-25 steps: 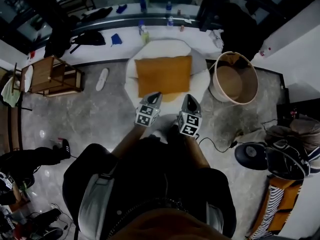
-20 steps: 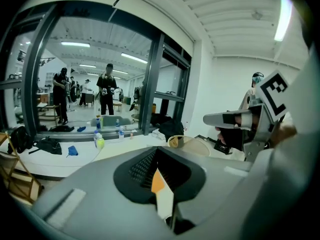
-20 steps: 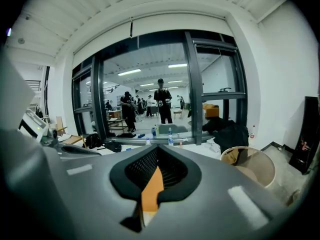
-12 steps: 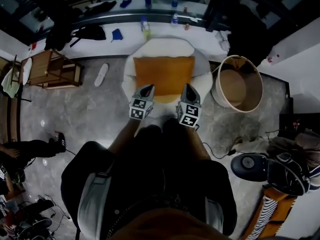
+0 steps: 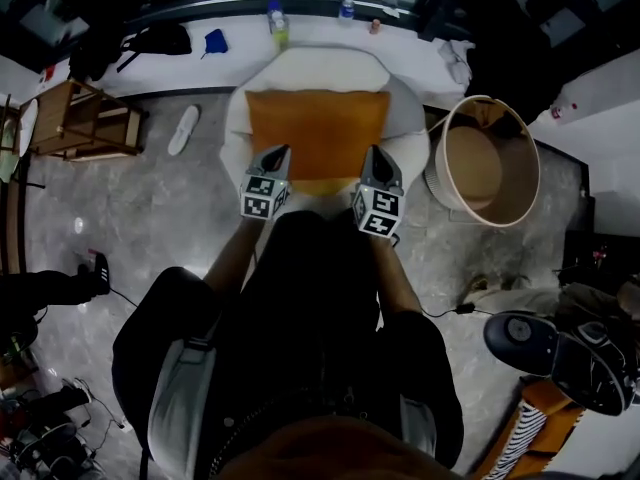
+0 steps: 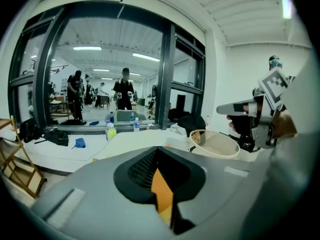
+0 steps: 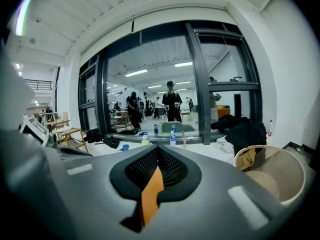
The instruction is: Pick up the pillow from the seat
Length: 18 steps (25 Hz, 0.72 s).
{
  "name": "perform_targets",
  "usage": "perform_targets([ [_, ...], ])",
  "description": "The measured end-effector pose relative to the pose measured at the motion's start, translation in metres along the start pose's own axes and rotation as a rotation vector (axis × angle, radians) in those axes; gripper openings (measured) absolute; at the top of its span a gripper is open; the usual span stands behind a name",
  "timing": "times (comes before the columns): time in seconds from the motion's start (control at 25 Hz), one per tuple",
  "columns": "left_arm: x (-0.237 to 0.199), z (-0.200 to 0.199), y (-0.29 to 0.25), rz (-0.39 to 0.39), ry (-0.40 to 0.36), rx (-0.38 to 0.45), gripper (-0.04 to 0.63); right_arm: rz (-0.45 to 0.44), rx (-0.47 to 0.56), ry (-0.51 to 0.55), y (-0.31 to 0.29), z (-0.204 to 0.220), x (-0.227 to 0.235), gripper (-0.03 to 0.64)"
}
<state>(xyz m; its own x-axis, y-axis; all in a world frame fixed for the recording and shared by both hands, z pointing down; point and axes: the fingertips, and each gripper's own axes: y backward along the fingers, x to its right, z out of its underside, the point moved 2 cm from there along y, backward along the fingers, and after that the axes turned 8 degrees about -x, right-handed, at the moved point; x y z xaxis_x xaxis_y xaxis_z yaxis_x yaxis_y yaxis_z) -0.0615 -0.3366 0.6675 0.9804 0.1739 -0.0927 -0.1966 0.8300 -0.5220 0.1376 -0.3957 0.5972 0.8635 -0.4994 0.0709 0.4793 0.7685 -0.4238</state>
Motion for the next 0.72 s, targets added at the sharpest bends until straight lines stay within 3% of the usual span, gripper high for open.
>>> perform_targets([
  [0.44, -0.064, 0.099, -0.094, -0.127, -0.011, 0.006, 0.011, -0.054, -0.018, -0.008, -0.104, 0.116, 0.046, 0.003],
  [0.72, -0.094, 0.163, -0.157, -0.149, 0.018, 0.061, 0.011, -0.120, 0.014, 0.037, -0.165, 0.172, 0.067, 0.003],
])
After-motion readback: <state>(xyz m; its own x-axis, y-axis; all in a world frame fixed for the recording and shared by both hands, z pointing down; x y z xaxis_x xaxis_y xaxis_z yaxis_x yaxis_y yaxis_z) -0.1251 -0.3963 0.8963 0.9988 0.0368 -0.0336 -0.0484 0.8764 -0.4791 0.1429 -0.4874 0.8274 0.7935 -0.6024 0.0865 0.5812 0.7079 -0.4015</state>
